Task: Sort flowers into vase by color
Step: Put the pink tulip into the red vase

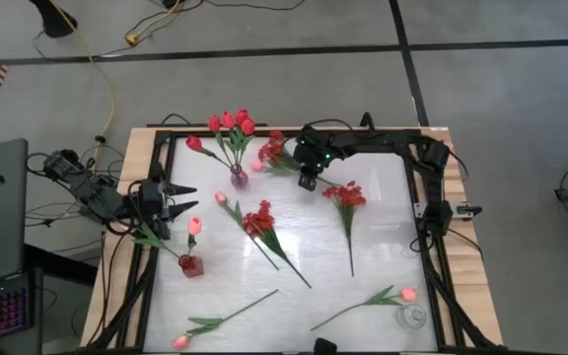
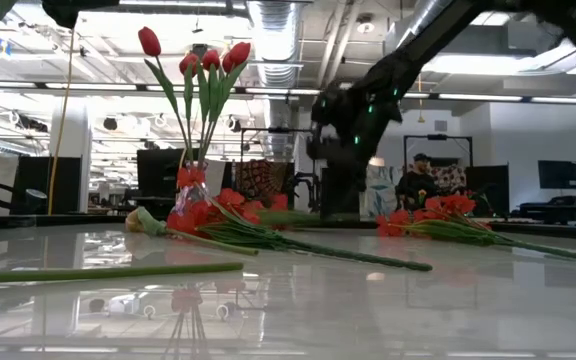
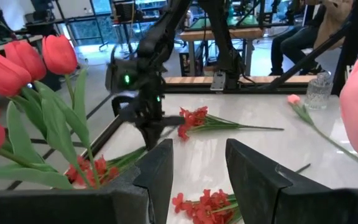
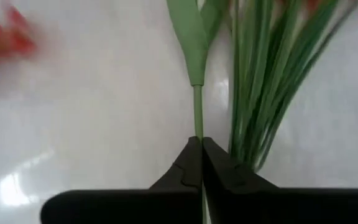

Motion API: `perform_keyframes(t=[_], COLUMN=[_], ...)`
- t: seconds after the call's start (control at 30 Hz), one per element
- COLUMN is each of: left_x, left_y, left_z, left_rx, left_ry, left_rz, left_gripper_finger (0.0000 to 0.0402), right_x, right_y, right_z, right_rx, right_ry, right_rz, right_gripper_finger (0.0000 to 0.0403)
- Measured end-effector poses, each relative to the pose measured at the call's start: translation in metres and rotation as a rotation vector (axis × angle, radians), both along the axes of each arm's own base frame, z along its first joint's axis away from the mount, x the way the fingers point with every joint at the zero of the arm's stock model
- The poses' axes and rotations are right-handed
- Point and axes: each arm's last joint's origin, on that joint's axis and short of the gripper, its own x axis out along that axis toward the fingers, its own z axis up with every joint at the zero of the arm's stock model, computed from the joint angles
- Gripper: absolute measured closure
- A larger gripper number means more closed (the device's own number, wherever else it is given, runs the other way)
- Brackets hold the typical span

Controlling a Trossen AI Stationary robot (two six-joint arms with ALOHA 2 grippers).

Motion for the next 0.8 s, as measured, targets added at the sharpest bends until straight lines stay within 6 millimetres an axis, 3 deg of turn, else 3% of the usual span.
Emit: perform_keyframes(t=[0.23, 0.5, 0.8], left_x=[0.0, 0.001, 0.001], left_y=[0.0, -0.001, -0.002], left_z=[0.0, 0.002, 0.004], left_rx=[-0.027, -0.036, -0.072], left_ry=[-0.01, -0.026, -0.04], left_rz=[-0.006, -0.01, -0.054], left_gripper_finger=[0.0265, 0.0265, 0.0265], right_x=[-0.016, -0.033, -0.067], right_y=[0.004, 0.024, 0.054], right_z=[0.049, 0.105, 0.159], right_rx=[0.036, 0.04, -0.101], right_ry=[-0.092, -0.221, -0.259], right_rz=[-0.129, -0.196, -0.329], right_gripper_finger=[0.0383, 0.0385, 0.0383])
